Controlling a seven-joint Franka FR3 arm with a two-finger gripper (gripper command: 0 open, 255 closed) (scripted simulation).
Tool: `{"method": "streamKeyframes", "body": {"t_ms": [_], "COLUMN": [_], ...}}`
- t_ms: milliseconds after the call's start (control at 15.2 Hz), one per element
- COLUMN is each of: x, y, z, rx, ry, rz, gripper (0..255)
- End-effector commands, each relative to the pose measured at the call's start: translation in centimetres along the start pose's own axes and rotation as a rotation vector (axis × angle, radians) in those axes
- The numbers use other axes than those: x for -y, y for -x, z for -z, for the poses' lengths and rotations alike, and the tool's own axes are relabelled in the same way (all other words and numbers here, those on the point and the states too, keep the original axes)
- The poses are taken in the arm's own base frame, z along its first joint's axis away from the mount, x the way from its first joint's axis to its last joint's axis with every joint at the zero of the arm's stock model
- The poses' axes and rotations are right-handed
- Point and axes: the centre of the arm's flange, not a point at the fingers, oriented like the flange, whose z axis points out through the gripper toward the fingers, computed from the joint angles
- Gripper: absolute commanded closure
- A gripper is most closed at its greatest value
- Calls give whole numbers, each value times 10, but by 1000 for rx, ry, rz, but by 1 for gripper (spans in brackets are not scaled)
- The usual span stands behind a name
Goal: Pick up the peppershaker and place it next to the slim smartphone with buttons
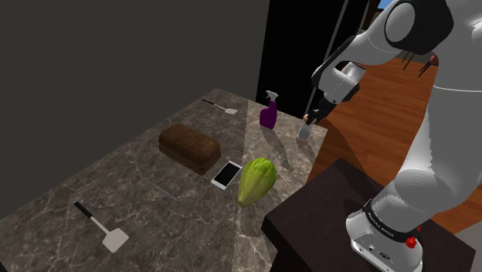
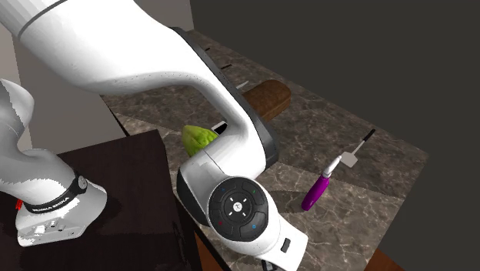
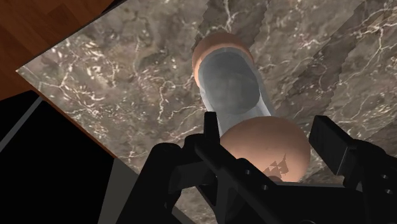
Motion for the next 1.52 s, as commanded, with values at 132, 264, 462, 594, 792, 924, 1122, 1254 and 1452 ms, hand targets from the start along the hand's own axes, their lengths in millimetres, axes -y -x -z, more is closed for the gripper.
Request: {"method": "streamKeyframes", "body": {"t_ms": [132, 264, 462, 594, 792, 924, 1122, 1254, 1452], "x": [2, 3, 5, 6, 8, 9, 11, 12, 14], "y": [-3, -6, -9, -11, -15, -17, -20, -23, -26], "z": [15, 25, 41, 51, 66, 77, 92, 102, 117], "rx": [0, 0, 0, 0, 0, 0, 0, 0, 0], "ry": [0, 0, 0, 0, 0, 0, 0, 0, 0], "rz": [0, 0, 0, 0, 0, 0, 0, 0, 0], "gripper": [255, 255, 255, 255, 255, 255, 255, 255, 255]}}
